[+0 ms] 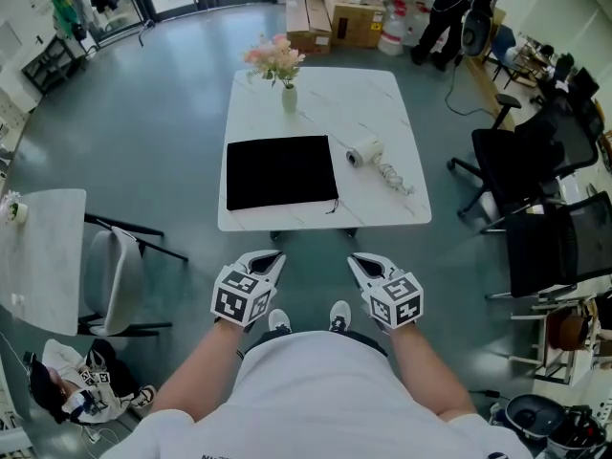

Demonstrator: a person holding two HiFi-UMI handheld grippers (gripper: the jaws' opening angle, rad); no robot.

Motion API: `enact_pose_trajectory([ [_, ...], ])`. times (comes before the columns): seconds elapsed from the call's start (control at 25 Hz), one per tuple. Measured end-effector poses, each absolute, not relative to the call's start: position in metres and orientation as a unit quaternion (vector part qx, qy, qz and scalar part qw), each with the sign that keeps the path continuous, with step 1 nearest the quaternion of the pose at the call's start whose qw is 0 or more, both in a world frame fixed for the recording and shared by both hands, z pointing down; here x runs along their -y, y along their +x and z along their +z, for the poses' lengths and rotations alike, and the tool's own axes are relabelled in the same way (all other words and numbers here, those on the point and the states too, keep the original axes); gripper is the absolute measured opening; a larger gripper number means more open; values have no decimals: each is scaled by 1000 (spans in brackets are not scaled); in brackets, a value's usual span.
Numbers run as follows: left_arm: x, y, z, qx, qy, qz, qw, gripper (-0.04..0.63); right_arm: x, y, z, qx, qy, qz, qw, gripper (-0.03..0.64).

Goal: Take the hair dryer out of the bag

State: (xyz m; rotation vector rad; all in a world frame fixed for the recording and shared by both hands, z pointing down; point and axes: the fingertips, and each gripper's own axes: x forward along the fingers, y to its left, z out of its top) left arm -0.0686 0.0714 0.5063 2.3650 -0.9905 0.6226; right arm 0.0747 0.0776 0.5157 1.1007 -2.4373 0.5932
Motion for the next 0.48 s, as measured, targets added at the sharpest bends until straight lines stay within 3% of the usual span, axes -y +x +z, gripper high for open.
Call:
enact_pose_trajectory([
  [0.48,-73,-68,505,365,869,226,246,18,-85,76,516,872,395,212,198,15],
])
